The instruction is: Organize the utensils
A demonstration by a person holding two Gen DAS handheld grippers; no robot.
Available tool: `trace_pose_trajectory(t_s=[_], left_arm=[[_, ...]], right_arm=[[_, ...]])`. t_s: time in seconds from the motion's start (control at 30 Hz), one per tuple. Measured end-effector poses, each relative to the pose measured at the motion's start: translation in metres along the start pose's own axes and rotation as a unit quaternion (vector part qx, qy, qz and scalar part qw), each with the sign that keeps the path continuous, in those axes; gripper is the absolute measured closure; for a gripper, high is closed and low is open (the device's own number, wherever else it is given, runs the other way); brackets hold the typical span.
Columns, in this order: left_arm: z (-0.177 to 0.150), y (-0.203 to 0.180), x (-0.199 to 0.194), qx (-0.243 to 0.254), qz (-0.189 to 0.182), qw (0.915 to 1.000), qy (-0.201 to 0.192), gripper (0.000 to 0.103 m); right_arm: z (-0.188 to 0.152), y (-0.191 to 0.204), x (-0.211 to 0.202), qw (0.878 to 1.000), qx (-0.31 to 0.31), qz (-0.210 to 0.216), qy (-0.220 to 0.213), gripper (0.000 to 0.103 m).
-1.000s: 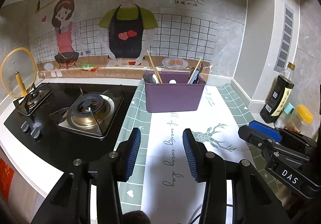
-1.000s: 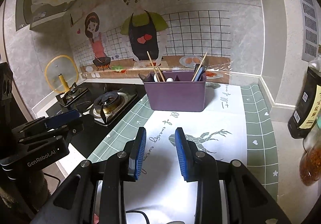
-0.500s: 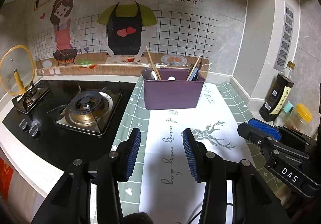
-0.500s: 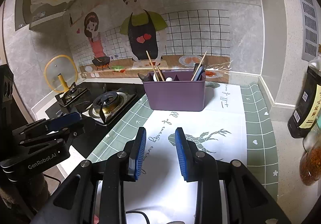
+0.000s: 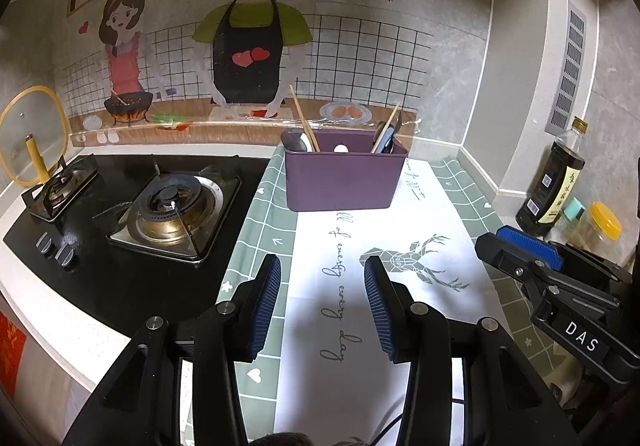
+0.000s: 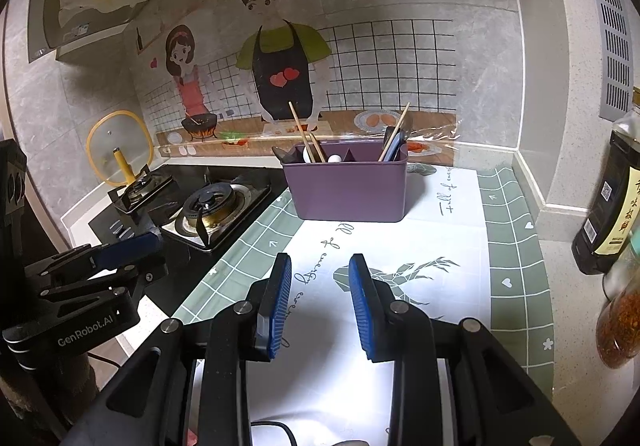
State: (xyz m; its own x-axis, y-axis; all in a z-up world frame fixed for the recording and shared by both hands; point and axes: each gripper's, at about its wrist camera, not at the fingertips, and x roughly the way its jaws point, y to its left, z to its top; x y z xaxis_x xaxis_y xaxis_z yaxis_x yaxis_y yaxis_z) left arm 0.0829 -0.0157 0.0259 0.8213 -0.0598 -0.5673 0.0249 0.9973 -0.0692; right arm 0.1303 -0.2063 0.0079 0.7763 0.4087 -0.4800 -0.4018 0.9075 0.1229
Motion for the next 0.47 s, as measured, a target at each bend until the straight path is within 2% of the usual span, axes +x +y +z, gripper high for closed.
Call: trace_pose_trajectory(t_s=[0.47], left_arm=[[-0.0023,0.0013,0.0008,-0.004,-0.002,1.0,0.0,0.058]], right_arm=[[0.0019,0.0023,-0.0023,1.0,0.0,-0.008,-0.005,0.075]])
